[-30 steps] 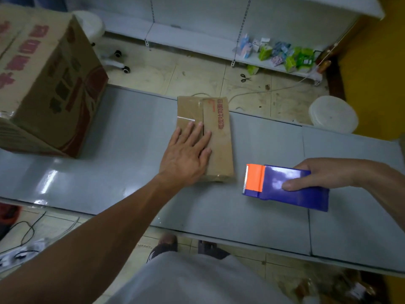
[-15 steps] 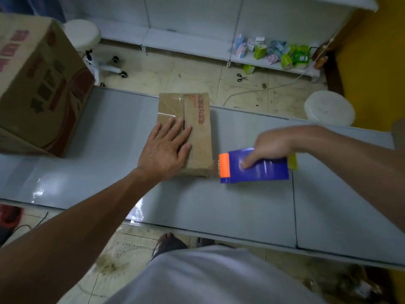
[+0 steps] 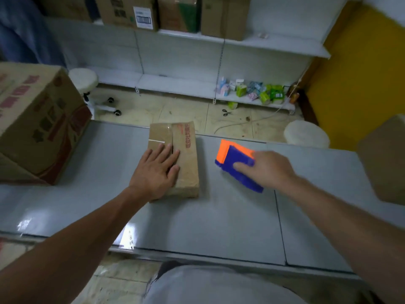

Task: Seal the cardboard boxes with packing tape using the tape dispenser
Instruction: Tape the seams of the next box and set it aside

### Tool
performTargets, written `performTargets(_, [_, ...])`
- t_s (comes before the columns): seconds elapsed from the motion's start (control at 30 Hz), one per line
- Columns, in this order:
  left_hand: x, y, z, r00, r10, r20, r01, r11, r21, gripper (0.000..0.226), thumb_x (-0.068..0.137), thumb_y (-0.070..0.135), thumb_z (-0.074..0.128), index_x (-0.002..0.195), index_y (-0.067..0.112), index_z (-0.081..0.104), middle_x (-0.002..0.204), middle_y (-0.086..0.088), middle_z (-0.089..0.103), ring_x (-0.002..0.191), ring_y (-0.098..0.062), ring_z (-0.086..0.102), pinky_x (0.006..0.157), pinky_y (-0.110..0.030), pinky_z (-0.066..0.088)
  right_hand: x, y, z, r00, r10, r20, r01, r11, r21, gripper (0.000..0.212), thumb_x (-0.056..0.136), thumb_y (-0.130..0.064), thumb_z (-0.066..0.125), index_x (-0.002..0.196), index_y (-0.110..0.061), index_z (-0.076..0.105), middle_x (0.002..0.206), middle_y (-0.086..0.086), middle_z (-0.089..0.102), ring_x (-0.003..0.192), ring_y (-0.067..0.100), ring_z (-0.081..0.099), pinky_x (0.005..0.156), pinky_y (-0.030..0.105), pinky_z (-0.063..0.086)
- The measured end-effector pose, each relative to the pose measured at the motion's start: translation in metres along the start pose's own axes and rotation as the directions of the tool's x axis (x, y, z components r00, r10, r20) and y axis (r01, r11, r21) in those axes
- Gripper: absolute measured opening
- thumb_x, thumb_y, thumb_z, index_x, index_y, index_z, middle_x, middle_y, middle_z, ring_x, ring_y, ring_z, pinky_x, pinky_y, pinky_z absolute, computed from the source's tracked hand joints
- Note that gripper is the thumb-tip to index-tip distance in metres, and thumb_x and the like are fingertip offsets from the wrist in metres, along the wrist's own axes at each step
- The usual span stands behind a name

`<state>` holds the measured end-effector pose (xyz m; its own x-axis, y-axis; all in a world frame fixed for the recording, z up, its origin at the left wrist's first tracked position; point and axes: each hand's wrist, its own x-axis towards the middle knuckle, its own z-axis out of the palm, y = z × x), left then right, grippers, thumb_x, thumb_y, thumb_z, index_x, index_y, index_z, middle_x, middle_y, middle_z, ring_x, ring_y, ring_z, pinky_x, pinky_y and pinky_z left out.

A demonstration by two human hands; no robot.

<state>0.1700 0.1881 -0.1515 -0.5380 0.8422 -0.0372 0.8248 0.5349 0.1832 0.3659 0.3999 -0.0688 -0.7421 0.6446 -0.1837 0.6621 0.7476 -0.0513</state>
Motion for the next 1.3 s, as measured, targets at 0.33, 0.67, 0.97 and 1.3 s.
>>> performTargets(0.33, [0.0, 0.001, 0.0, 1.0, -0.011, 0.015, 0.012, 0.999, -0.037, 0.075, 0.089, 0.059, -0.001, 0.156, 0.028, 0.013, 0.164, 0.005, 0.004, 0.151, -0.012, -0.006, 0.121, -0.036, -0.007, -0.029, 0.014, 0.051, 0.875, 0.085, 0.477, -0.441, -0.269, 0.856, 0.025, 0.086, -0.037, 0.064, 0.081, -0.013, 0.07, 0.071, 0.007, 0.072, 0.06, 0.017, 0.067, 0.07, 0.029, 0.055])
performTargets(0.67, [0.003, -0.004, 0.003, 1.0, -0.004, 0.01, 0.004, 1.0, -0.031, 0.071, 0.092, 0.056, 0.004, 0.155, 0.027, 0.018, 0.164, 0.003, 0.009, 0.151, -0.016, -0.002, 0.121, -0.038, -0.006, -0.022, 0.025, 0.104, 0.754, 0.165, 0.636, -0.492, -0.501, 0.712, 0.046, 0.084, -0.056, 0.059, 0.104, -0.017, 0.071, 0.094, 0.005, 0.074, 0.084, 0.02, 0.071, 0.077, 0.037, 0.058])
performTargets(0.97, [0.002, -0.005, 0.004, 1.0, 0.007, -0.006, -0.007, 0.999, -0.036, 0.075, 0.09, 0.056, 0.0, 0.155, 0.026, 0.018, 0.164, 0.002, 0.01, 0.152, -0.017, 0.0, 0.121, -0.038, -0.005, -0.035, 0.037, 0.098, 0.662, 0.74, 0.116, -0.453, 0.272, 0.849, 0.04, 0.096, -0.04, 0.045, 0.088, -0.007, 0.066, 0.097, 0.016, 0.067, 0.097, 0.034, 0.061, 0.077, 0.036, 0.042])
performTargets(1.3, [0.002, -0.01, -0.003, 0.999, 0.04, 0.012, -0.038, 0.993, -0.115, 0.077, 0.089, 0.06, 0.0, 0.155, 0.025, 0.018, 0.164, 0.003, 0.008, 0.151, -0.016, -0.003, 0.119, -0.035, -0.009, -0.049, -0.091, 0.086, 0.938, 0.257, -0.231, 0.092, 0.458, 0.884, 0.056, 0.094, -0.039, 0.052, 0.144, -0.018, 0.042, 0.147, -0.008, 0.043, 0.137, 0.002, 0.035, 0.111, 0.017, 0.028])
